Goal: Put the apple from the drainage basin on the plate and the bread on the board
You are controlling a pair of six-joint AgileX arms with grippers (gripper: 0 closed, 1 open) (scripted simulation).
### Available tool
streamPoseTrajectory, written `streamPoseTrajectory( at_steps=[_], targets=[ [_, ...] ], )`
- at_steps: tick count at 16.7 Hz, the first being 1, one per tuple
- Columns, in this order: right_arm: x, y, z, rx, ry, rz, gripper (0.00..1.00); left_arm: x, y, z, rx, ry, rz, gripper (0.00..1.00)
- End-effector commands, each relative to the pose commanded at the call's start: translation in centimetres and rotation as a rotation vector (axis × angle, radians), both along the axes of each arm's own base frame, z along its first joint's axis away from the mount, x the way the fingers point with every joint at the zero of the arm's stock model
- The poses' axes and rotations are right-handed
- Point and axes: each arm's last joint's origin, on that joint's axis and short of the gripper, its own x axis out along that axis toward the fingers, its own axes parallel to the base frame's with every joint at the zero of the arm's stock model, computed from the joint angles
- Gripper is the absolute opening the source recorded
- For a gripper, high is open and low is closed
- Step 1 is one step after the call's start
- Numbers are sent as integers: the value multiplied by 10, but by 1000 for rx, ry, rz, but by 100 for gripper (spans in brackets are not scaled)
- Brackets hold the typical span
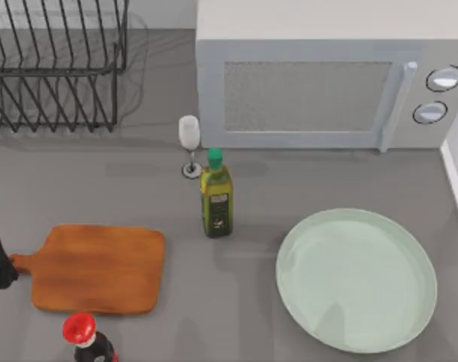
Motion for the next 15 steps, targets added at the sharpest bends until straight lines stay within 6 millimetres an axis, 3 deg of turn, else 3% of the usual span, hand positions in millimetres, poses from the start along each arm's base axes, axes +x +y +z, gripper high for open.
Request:
streamPoseTrajectory(
  at_steps=[4,7,11,15],
  targets=[
    [48,-12,30,-20,320,-32,100,0,0,0,0,0,0,100],
    [100,-26,33,-16,586,-43,100,0,0,0,0,0,0,100],
    [169,-52,10,12,910,-39,100,0,0,0,0,0,0,100],
    [217,-77,-26,50,1144,-23,100,0,0,0,0,0,0,100]
  ],
)
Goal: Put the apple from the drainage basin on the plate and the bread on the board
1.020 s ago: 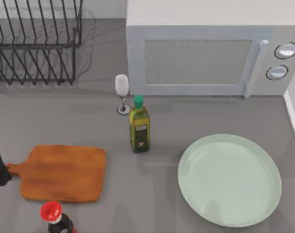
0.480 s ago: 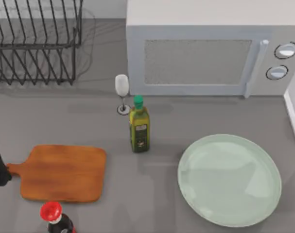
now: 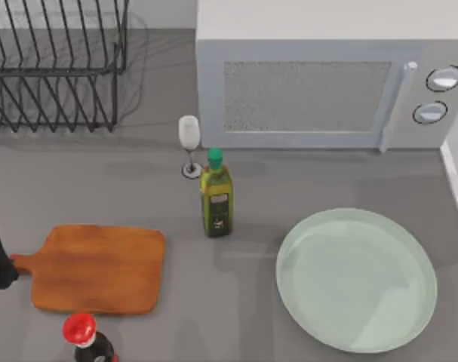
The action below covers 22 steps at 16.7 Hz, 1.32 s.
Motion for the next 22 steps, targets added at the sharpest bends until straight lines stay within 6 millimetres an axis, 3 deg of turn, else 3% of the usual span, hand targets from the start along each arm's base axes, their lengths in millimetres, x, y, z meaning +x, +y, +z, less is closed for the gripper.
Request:
streamPoseTrajectory(
  at_steps=[5,12,15,22],
  targets=[
    [26,-17,-28,35,137,-1,100,0,0,0,0,0,0,100],
    [28,-16,-35,37,145,3,100,0,0,0,0,0,0,100],
    [32,-18,-67,38,149,2,100,0,0,0,0,0,0,100],
    [31,-19,-167,34,132,0,100,0,0,0,0,0,0,100]
  ],
)
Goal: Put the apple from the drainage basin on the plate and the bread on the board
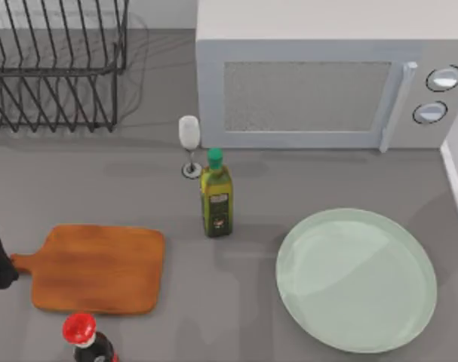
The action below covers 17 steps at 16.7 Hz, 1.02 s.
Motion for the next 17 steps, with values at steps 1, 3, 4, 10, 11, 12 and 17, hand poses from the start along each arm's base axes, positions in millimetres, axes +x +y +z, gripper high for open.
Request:
streamPoseTrajectory(
  at_steps=[1,3,4,10,11,12,17],
  targets=[
    [-2,1,-9,2,6,0,100,0,0,0,0,0,0,100],
    [-4,1,-15,3,11,-1,100,0,0,0,0,0,0,100],
    [-4,1,-15,3,11,-1,100,0,0,0,0,0,0,100],
    [-4,1,-15,3,11,-1,70,0,0,0,0,0,0,100],
    [-4,1,-15,3,11,-1,62,0,0,0,0,0,0,100],
    [-4,1,-15,3,11,-1,55,0,0,0,0,0,0,100],
    [-4,1,-15,3,11,-1,17,0,0,0,0,0,0,100]
  ],
)
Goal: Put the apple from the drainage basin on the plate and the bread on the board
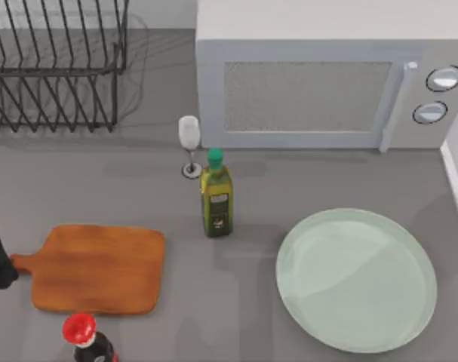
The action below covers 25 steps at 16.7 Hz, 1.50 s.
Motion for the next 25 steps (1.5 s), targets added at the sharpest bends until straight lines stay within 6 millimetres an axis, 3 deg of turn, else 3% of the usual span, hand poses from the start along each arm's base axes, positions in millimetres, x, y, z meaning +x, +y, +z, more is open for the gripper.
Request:
streamPoseTrajectory(
  at_steps=[2,3,10,11,14,21,25],
  targets=[
    [0,0,0,0,0,0,2,0,0,0,0,0,0,100],
    [0,0,0,0,0,0,0,0,0,0,0,0,0,100],
    [0,0,0,0,0,0,0,0,0,0,0,0,0,100],
    [7,-1,29,-1,-53,-6,0,0,0,0,0,0,0,100],
    [10,-2,42,-3,-59,-6,0,0,0,0,0,0,0,100],
    [7,-1,123,1,-47,-6,0,0,0,0,0,0,0,100],
    [7,-1,129,-1,-53,-6,0,0,0,0,0,0,0,100]
  ],
)
